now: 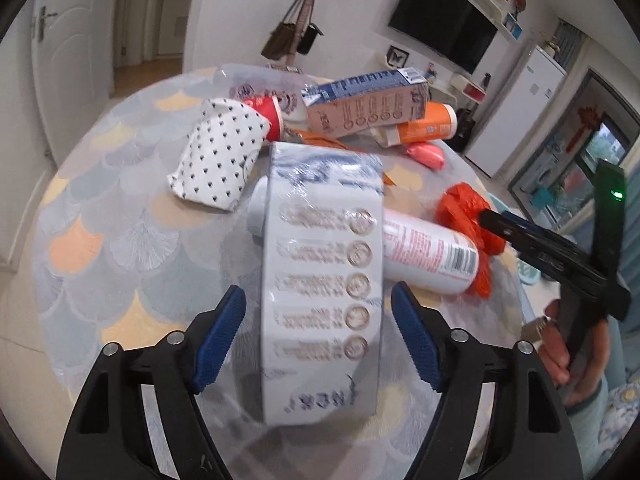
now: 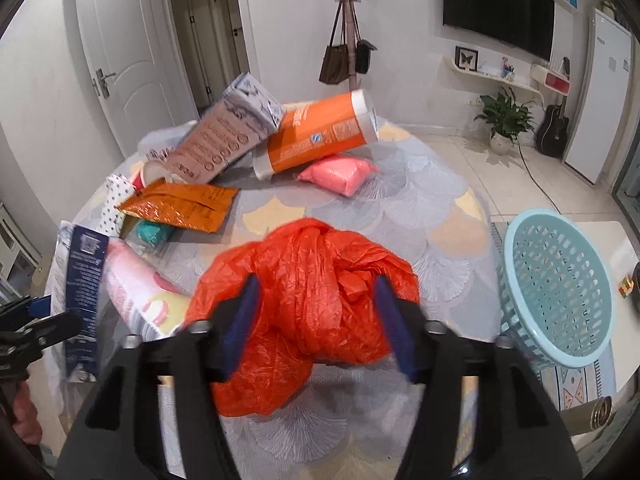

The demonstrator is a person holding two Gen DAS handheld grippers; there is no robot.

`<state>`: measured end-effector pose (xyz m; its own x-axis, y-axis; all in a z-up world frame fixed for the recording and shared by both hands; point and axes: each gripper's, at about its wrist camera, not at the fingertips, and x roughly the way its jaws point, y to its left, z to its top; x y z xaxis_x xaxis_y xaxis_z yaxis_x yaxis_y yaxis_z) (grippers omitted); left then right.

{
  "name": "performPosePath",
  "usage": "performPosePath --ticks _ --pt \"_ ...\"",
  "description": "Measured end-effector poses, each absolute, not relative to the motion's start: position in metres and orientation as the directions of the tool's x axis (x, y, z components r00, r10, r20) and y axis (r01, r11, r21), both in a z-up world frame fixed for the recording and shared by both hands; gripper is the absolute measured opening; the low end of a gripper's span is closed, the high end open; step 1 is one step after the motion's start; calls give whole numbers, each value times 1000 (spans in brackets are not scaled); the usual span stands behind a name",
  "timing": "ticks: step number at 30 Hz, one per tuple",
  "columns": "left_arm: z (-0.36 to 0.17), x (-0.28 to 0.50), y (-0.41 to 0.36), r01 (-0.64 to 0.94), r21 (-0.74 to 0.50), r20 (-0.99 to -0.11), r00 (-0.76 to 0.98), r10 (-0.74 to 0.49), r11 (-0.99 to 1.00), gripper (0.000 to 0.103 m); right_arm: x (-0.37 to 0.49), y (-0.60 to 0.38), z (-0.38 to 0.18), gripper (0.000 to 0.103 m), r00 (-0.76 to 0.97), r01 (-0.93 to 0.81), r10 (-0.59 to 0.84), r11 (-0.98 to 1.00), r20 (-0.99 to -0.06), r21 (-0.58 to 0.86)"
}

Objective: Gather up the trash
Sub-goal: 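Lift the bag with the right tool while the left tool lifts the carton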

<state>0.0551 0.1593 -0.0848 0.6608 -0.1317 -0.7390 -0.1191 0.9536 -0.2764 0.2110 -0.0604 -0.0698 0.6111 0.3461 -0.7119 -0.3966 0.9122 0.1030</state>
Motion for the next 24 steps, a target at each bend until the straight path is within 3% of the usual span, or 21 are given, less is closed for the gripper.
performPosePath --ticks 3,7,13,15,16,20,24 --pt "-83 53 155 -119 -250 -735 670 -108 961 53 208 -63 -63 76 629 -394 354 913 -692 109" --pt "-70 43 161 -128 -251 -696 713 -87 959 53 211 -59 -66 86 630 -386 345 916 -696 104" --pt "-45 35 169 -129 -263 -645 760 -75 956 53 221 -53 -91 87 609 -356 298 931 -735 82" --pt "-40 37 168 -122 -259 -638 766 -75 958 53 221 -51 -95 77 617 -349 281 935 -735 64" --pt "-38 37 167 -120 -260 -636 768 -76 958 53 222 -50 -97 65 615 -346 271 937 -740 55" --pt "-30 43 159 -88 -278 -619 778 -109 957 53 219 -56 -90 38 624 -356 301 931 -721 81" --pt "-18 54 144 -42 -275 -599 789 -137 960 53 215 -70 -75 32 655 -335 296 938 -695 84"
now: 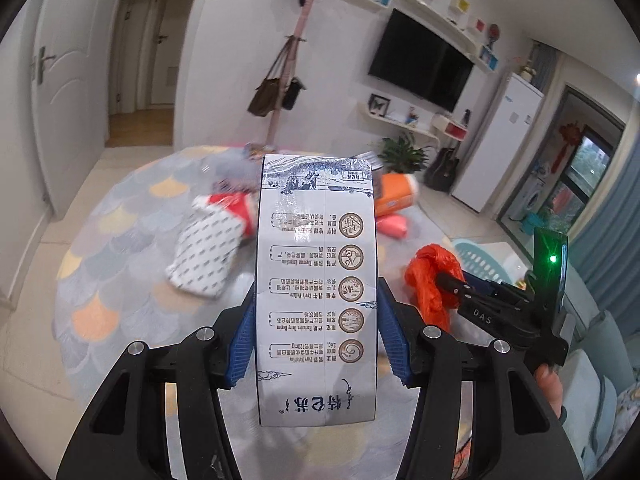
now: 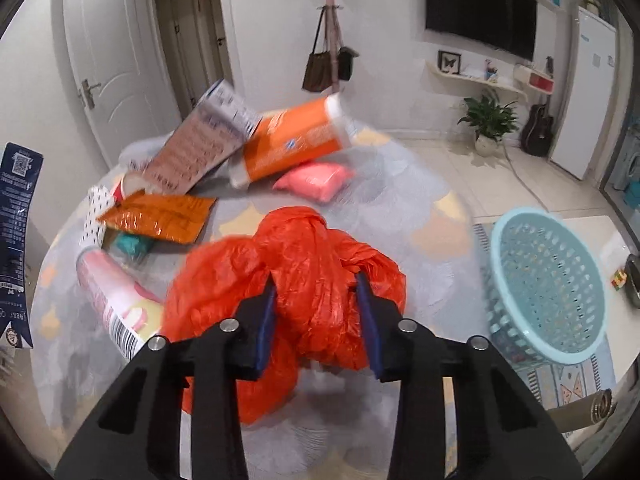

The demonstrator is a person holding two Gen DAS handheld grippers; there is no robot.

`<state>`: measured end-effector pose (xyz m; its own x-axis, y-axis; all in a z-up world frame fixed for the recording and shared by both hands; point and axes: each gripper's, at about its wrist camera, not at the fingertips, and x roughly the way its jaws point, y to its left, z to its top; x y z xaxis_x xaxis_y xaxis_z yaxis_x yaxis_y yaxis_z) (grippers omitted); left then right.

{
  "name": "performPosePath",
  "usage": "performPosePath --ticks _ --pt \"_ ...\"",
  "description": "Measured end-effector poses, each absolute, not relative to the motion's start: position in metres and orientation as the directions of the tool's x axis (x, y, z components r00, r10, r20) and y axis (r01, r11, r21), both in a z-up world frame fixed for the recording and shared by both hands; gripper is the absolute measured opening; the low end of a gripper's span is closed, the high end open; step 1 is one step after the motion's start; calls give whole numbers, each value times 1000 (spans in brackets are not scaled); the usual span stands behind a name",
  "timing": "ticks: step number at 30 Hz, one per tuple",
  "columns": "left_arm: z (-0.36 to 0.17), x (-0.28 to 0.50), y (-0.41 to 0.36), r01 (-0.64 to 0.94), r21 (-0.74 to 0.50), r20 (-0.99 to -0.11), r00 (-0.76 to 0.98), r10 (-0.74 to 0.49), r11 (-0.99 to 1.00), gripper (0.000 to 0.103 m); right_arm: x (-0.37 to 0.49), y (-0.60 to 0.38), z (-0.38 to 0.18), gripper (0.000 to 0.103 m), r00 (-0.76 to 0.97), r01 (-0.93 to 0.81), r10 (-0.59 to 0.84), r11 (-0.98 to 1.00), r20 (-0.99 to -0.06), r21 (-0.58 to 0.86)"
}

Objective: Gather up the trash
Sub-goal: 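Lift the bag with the right tool while the left tool lifts the carton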

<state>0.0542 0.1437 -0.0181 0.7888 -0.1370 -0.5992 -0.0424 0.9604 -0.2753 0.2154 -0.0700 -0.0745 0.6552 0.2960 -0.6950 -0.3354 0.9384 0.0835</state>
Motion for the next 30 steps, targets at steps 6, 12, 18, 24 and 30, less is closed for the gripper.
performPosePath --ticks 6,12,18,24,30 --pt "0 84 101 58 -260 -572 795 -202 964 53 209 -112 -40 32 735 -272 265 958 -624 87" --pt "8 126 39 174 -249 -574 766 -290 953 53 213 -160 -19 32 785 -199 211 976 -582 85" --pt "-1 183 -28 261 -194 -633 703 -324 946 53 231 -215 -15 32 805 -95 152 987 -574 127" --pt "-13 236 -83 322 -213 -672 637 -378 922 53 261 -277 -35 32 760 95 17 986 -650 137" --pt "-39 282 -136 380 -181 -682 616 -394 907 53 296 -328 -80 32 669 237 -56 961 -741 142"
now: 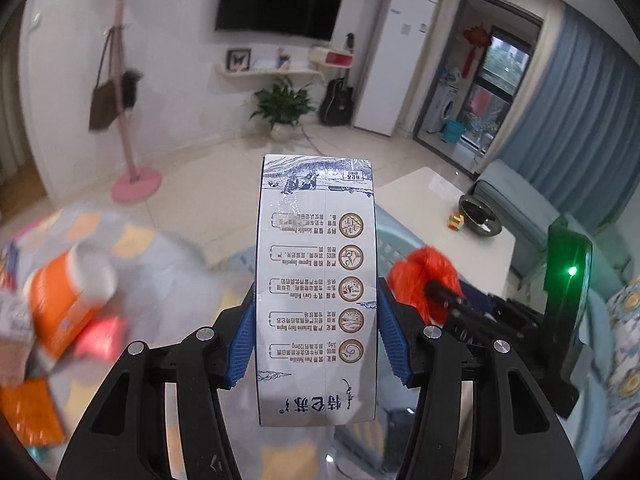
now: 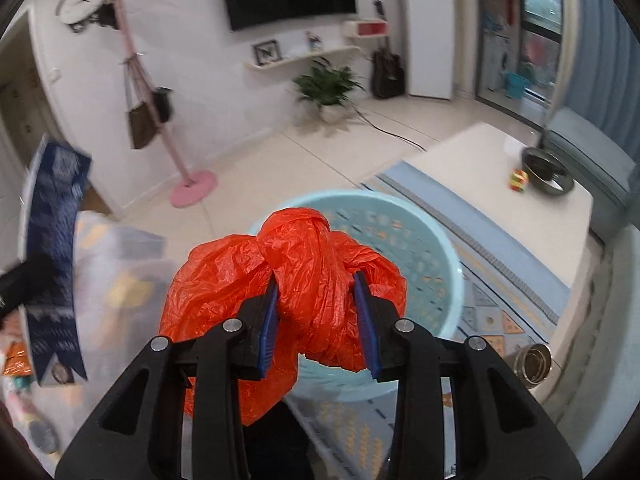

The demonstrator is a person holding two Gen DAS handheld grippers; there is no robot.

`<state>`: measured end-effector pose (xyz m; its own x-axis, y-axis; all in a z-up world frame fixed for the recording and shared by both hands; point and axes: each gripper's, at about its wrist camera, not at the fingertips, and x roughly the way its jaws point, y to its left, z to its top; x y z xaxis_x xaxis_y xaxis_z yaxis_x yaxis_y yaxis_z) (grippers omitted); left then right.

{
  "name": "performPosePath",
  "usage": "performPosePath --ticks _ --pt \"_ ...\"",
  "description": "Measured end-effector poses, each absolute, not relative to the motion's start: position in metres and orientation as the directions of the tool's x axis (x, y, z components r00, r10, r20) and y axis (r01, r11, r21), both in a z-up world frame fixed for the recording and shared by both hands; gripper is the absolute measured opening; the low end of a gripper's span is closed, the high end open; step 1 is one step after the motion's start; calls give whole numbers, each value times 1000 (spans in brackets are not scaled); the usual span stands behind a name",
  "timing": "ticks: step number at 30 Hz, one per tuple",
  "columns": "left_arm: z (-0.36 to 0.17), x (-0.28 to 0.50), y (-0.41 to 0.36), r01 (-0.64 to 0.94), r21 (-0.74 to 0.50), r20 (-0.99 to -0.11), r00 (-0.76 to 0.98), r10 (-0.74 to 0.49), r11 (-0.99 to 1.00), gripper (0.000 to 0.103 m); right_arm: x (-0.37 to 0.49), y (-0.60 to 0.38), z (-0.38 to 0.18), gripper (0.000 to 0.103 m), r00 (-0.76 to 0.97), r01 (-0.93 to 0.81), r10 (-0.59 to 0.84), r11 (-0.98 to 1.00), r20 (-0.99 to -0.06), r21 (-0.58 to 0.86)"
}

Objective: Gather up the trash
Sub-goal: 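Lift the bag with the right tool while the left tool lifts the carton, then open both tools over the blue basket, dropping bag and carton, then move both open tools back toward the table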

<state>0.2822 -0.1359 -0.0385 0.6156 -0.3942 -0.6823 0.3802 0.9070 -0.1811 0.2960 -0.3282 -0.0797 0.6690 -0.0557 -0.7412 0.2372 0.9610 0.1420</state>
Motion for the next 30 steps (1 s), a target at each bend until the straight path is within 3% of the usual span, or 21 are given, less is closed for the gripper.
performPosePath --ticks 12,14,17,30 --pt "-94 345 -196 391 -285 -748 481 -458 875 53 319 -362 -133 35 592 327 -142 942 -794 75" --pt "-98 349 -201 393 -291 -751 471 -463 872 53 321 -367 -139 41 579 337 -140 938 -803 80" --pt "-102 352 -202 376 -302 -752 471 -462 876 67 321 -372 -142 57 579 342 -115 933 -807 113" --pt "-73 307 -171 369 -336 -690 531 -493 867 68 296 -369 -112 58 640 327 -81 928 -764 176"
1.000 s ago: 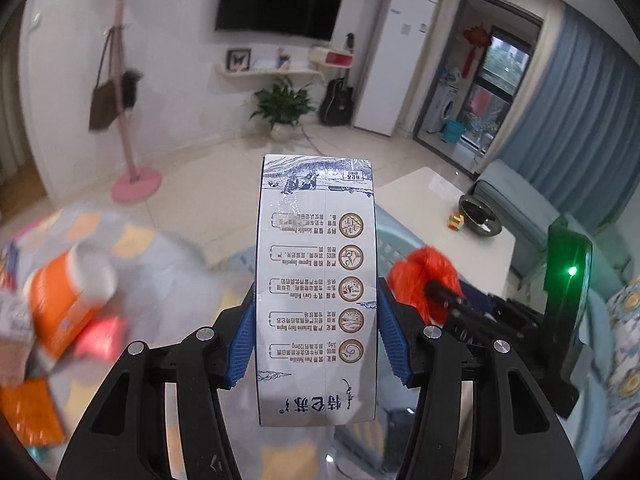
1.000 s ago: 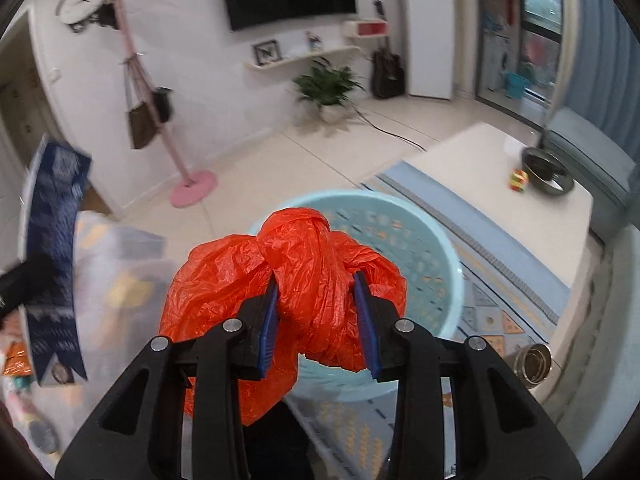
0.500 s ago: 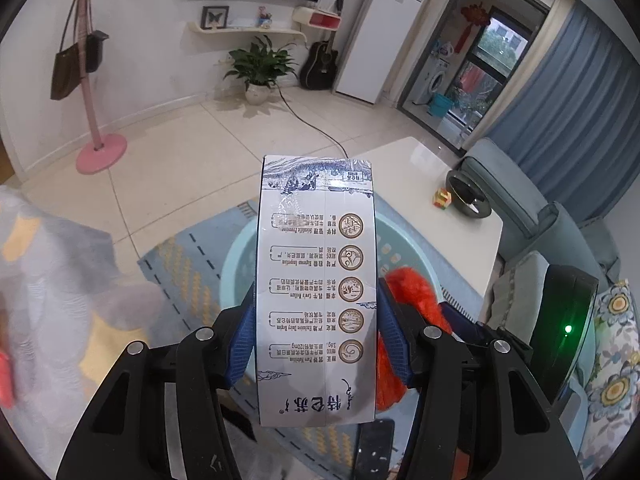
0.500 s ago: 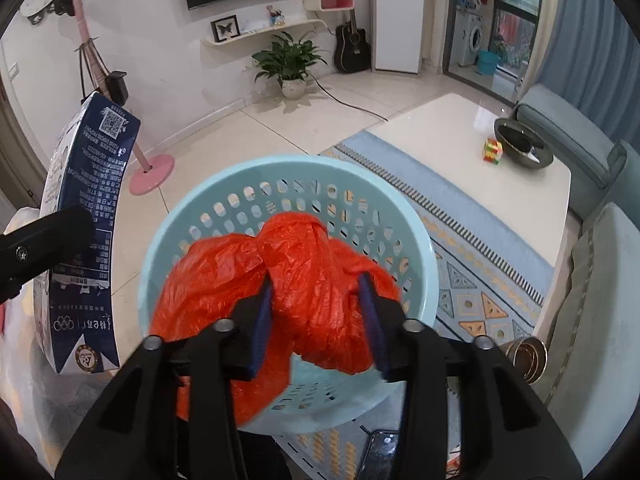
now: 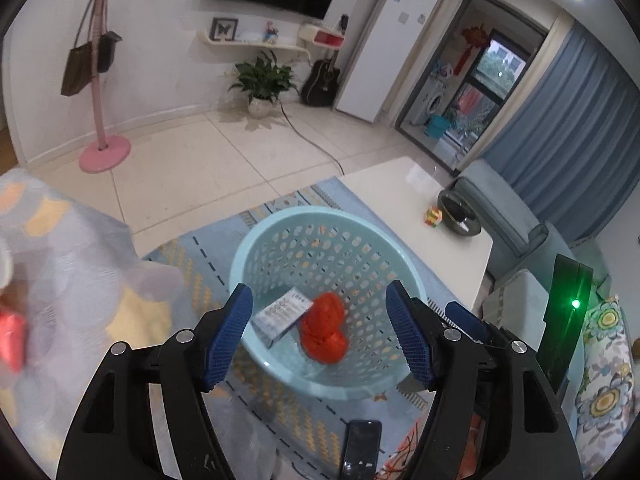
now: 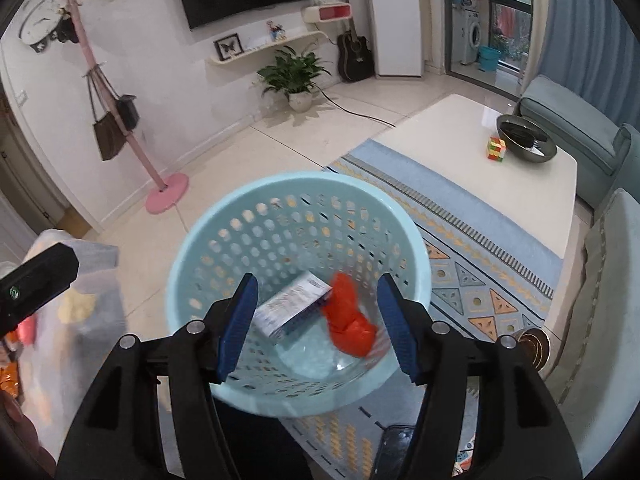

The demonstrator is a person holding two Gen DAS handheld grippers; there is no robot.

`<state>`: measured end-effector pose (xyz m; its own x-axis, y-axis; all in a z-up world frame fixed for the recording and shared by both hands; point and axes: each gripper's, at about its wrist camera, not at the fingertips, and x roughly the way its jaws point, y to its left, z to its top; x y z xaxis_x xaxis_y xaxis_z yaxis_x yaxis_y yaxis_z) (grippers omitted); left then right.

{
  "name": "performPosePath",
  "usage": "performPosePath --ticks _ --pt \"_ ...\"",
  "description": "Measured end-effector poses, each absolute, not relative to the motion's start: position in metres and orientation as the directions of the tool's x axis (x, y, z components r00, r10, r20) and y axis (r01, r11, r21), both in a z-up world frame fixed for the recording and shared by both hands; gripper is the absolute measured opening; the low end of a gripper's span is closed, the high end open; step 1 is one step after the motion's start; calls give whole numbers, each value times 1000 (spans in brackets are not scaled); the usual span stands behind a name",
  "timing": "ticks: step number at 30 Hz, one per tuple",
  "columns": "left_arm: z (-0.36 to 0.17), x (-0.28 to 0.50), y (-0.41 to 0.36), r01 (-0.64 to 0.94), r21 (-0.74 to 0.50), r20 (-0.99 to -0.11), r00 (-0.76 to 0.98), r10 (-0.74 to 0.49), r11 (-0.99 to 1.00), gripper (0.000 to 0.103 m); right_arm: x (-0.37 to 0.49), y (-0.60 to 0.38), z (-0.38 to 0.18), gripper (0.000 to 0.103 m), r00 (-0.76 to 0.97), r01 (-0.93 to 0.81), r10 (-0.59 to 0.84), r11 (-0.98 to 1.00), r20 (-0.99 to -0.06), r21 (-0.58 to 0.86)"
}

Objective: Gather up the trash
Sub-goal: 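Move both open tools back toward the table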

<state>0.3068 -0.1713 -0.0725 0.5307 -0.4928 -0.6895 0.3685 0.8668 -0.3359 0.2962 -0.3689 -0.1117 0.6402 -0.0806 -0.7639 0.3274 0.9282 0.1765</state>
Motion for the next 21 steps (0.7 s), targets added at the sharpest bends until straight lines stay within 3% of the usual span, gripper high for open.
performPosePath --ticks 11,21 --pt "-9 226 -82 324 -291 -579 689 -435 900 68 252 -281 -38 59 765 120 23 977 -644 178" --pt "20 147 68 104 -259 -537 811 -233 960 70 213 -150 7 66 804 -192 240 971 -543 145"
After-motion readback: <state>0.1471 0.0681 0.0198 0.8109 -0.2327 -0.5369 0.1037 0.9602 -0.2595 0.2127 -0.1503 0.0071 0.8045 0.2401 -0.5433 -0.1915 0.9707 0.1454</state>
